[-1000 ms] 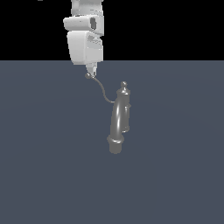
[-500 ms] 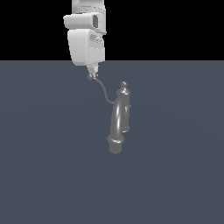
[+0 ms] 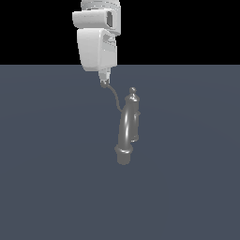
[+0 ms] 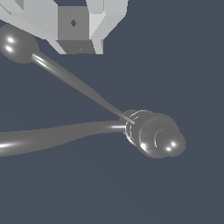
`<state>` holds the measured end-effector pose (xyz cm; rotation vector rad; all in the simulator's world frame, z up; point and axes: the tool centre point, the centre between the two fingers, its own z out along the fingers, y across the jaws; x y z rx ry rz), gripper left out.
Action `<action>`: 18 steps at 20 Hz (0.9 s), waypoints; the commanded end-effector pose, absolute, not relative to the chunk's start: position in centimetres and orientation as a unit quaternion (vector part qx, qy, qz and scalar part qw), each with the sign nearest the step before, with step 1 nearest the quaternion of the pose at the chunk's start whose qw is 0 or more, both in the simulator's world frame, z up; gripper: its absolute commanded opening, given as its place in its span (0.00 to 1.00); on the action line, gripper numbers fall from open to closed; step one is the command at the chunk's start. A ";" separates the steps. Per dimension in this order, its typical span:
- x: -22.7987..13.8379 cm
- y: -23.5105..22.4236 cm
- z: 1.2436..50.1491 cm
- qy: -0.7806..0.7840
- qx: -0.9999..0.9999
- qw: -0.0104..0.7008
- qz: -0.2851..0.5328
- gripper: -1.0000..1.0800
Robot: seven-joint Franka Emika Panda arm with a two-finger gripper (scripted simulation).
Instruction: Turn on the faucet by rotating a designated handle.
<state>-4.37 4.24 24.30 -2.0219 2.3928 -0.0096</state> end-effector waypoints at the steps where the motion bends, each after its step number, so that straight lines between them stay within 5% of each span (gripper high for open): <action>1: -5.4 3.8 24.3 0.763 -0.646 0.001 -0.001 0.00; 18: -8.8 0.8 24.3 0.759 -0.651 0.002 -0.001 0.00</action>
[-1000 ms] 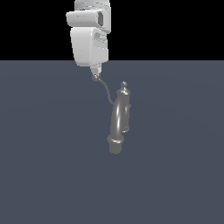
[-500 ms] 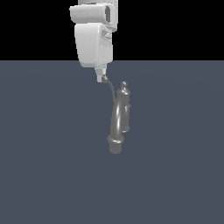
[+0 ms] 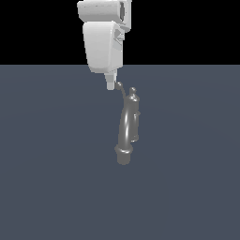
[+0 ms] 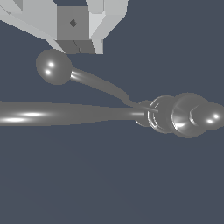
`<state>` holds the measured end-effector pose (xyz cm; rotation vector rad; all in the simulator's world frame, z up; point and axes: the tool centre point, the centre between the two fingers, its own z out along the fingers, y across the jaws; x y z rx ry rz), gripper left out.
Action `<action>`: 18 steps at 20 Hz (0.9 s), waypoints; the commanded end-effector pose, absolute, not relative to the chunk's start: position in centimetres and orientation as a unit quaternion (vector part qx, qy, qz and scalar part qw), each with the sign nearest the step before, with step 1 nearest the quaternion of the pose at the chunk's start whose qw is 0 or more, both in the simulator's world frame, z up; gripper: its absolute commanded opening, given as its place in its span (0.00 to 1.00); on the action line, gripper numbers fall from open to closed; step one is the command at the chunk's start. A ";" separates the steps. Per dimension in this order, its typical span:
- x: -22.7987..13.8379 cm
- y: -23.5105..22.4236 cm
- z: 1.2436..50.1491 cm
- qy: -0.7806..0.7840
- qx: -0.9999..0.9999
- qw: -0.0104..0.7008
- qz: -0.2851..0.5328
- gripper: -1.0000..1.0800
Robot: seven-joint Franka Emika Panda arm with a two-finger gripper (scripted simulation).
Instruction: Turn on the faucet by rotating a designated handle.
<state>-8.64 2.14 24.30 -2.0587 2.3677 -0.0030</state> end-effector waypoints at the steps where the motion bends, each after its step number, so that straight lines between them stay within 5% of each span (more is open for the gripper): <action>1: -8.9 0.3 24.3 0.759 -0.651 0.001 -0.001 0.00; 15: -10.3 -8.0 24.3 0.761 -0.649 0.000 0.000 0.00; 18: -9.6 -6.4 24.3 0.751 -0.660 0.001 -0.001 0.00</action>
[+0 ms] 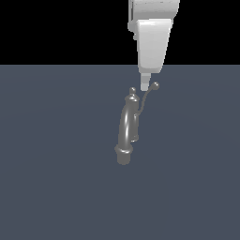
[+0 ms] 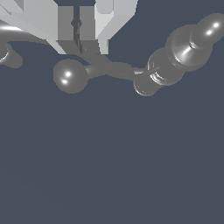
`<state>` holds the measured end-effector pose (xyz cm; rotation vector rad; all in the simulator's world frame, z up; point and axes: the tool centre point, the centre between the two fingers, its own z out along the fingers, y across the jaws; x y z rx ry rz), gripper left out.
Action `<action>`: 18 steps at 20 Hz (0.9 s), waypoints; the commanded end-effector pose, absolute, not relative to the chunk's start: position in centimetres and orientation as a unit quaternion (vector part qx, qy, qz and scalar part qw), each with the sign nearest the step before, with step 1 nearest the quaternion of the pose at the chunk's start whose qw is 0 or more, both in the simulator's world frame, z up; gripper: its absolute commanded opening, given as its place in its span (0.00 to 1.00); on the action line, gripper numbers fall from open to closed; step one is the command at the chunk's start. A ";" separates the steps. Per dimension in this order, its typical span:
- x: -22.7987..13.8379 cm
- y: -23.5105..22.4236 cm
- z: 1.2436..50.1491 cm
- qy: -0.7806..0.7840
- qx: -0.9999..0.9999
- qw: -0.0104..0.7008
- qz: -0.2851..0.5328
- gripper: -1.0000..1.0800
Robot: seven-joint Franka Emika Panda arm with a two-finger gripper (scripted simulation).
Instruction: Turn on the faucet by rotating a designated handle.
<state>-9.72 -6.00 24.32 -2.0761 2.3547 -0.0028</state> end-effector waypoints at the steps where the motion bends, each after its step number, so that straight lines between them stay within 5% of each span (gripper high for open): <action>1: -9.3 -6.8 24.3 0.752 -0.660 0.001 -0.001 0.00; 18: -5.4 -13.3 24.3 0.758 -0.652 0.000 0.000 0.00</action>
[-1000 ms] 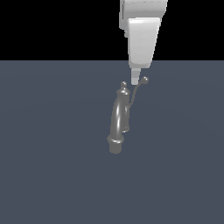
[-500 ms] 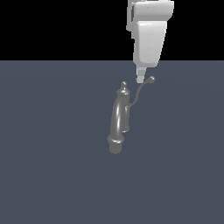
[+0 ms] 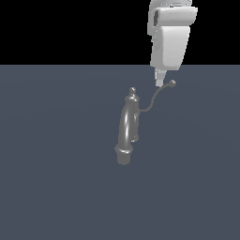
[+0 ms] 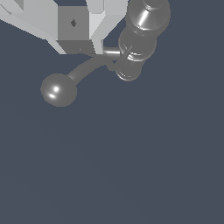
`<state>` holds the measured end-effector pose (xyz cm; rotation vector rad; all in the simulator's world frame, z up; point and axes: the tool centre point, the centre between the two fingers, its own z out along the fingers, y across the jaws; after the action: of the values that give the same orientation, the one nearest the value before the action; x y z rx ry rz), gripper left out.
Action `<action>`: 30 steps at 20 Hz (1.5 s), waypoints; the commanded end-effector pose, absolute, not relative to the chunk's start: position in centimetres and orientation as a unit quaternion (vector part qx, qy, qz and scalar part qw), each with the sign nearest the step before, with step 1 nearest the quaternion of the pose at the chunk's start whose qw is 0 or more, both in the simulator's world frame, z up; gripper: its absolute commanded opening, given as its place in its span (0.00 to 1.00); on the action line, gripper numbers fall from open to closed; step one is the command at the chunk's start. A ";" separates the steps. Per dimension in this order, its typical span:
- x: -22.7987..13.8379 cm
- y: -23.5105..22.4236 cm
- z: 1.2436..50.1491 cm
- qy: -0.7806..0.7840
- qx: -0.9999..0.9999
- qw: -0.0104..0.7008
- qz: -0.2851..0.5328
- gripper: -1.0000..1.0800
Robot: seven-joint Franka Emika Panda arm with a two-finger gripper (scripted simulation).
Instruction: Turn on the faucet by rotating a designated handle.
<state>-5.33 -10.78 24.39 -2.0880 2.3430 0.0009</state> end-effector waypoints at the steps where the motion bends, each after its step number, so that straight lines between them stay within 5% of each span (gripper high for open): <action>1: -5.2 -13.6 24.3 0.759 -0.651 0.000 0.000 0.00; 30: 2.7 -14.9 24.3 0.755 -0.656 0.001 0.000 0.00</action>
<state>2.32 -14.72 24.31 -2.0609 2.3684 0.0012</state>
